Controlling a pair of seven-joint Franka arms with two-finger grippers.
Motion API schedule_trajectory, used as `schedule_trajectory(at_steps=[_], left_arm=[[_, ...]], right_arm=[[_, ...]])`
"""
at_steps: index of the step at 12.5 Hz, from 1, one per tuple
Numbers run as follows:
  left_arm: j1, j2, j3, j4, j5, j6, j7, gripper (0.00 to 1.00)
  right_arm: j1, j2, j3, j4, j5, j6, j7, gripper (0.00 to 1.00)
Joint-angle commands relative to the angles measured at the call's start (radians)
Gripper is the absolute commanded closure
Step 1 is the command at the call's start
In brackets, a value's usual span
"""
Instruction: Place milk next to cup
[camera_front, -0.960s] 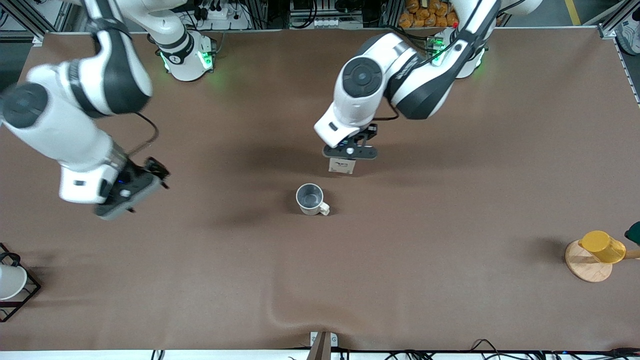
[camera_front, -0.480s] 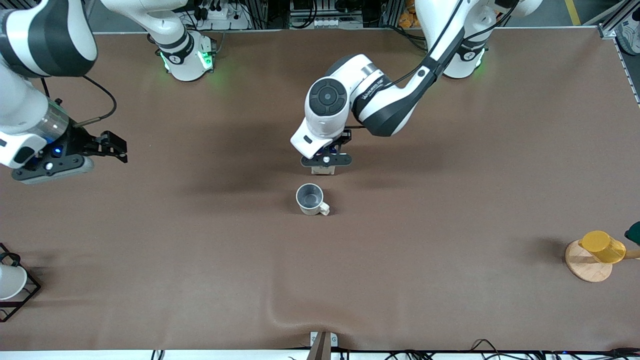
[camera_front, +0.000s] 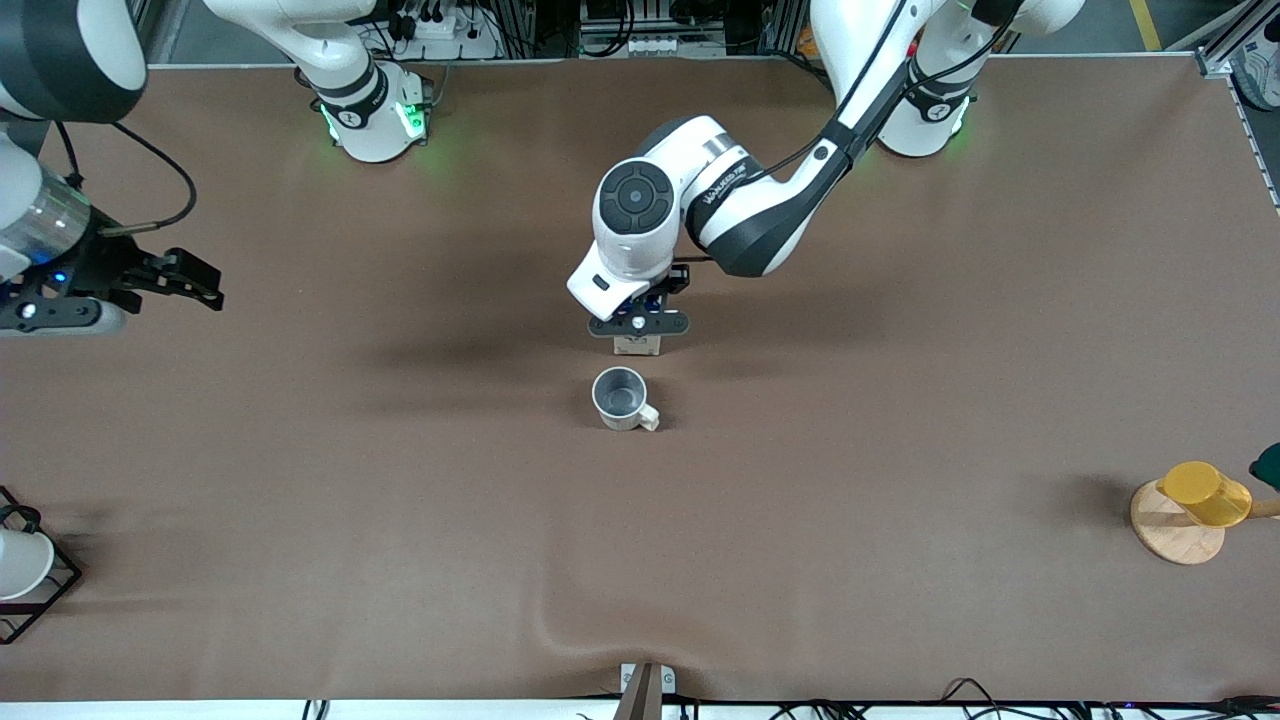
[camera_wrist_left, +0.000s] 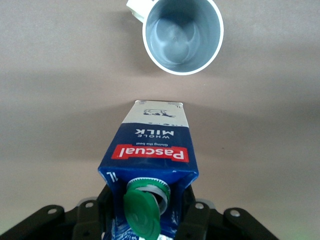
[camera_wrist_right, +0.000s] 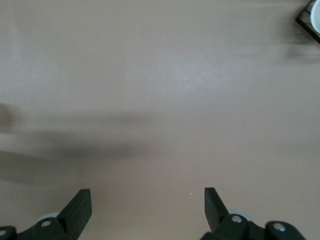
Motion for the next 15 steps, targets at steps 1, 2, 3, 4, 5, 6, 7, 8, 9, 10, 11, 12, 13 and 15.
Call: schedule_trajectory(at_steps=[1,2,3,4,5,6,7,8,9,10,11,12,13,15], left_arm=[[-0.014,0.024,0.017,0.035,-0.007,0.012,-0.015,0.45],[-0.014,0.027,0.024,0.035,-0.007,0.023,-0.014,0.45],[-0.019,0.030,0.041,0.035,-0.008,0.027,-0.012,0.45],[-0.020,0.032,0.044,0.035,-0.007,0.033,-0.011,0.45],[-0.020,0.032,0.047,0.035,-0.008,0.046,-0.011,0.45],[-0.020,0.034,0.049,0.035,-0.008,0.049,-0.011,0.45],[-0.022,0.038,0.049,0.037,-0.008,0.050,-0.011,0.45],[-0.028,0.040,0.051,0.037,-0.008,0.061,-0.012,0.45],[-0.031,0.040,0.051,0.037,-0.008,0.064,-0.012,0.45],[-0.031,0.040,0.051,0.037,-0.008,0.067,-0.011,0.45],[-0.031,0.037,0.051,0.037,-0.008,0.067,-0.011,0.45],[-0.031,0.035,0.051,0.040,-0.007,0.067,-0.012,0.45],[-0.031,0.029,0.052,0.040,-0.005,0.063,-0.012,0.45],[-0.029,0.024,0.052,0.040,0.004,0.058,-0.012,0.45]], right_arm=[[-0.028,-0.005,0.018,0.049,0.029,-0.066,0.039,0.00],[-0.028,-0.006,0.018,0.052,0.031,-0.083,0.058,0.00],[-0.030,-0.003,0.018,0.063,0.039,-0.089,0.074,0.00],[-0.034,-0.002,0.017,0.075,0.040,-0.090,0.076,0.00],[-0.051,-0.002,0.017,0.080,0.042,-0.110,0.075,0.00],[-0.059,0.001,0.017,0.090,0.052,-0.121,0.075,0.00],[-0.057,0.001,0.018,0.092,0.056,-0.124,0.075,0.00],[-0.053,0.003,0.018,0.103,0.056,-0.129,0.075,0.00],[-0.050,0.004,0.021,0.115,0.056,-0.138,0.076,0.00],[-0.053,0.004,0.021,0.115,0.056,-0.155,0.076,0.00],[-0.057,0.004,0.021,0.116,0.056,-0.155,0.070,0.00],[-0.057,0.003,0.020,0.118,0.056,-0.156,0.065,0.00],[-0.056,0.001,0.018,0.116,0.056,-0.158,0.065,0.00],[-0.056,0.000,0.018,0.116,0.059,-0.156,0.068,0.00]])
